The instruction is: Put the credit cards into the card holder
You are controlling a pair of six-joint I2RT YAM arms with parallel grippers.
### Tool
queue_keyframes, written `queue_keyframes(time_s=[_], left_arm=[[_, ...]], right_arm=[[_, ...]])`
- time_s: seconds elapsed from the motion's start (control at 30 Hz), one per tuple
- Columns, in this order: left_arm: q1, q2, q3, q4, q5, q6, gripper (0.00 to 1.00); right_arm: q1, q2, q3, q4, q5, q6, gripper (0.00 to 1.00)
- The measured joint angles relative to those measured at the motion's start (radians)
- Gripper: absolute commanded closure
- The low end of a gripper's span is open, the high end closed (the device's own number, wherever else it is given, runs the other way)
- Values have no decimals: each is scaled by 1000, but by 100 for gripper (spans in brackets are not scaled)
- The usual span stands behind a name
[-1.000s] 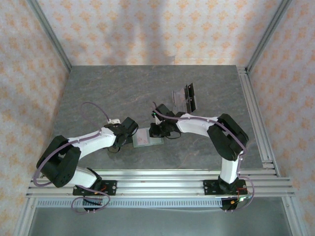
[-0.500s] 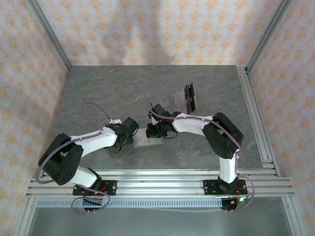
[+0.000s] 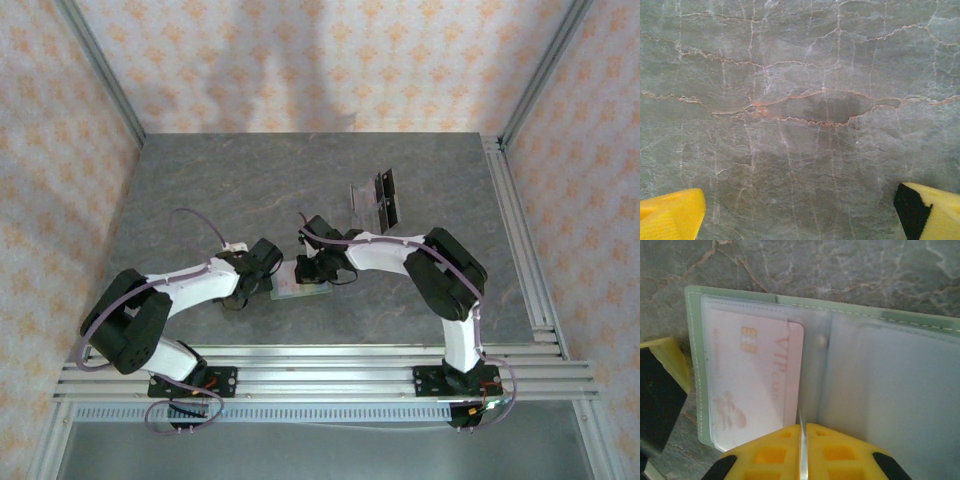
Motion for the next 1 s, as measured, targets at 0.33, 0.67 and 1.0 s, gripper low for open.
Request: queue_keyframes(time_s=[0.33,0.67,1.0], left_arm=[[-1,13,0,13,0,0,0],[-1,10,5,5,-2,0,0],[-1,-90,57,-63,-28,2,0]], right_arm=[[9,29,37,-2,-11,0,89],[9,8,58,-46,-11,-14,71],[-56,-92,109,-169,84,-138,56]])
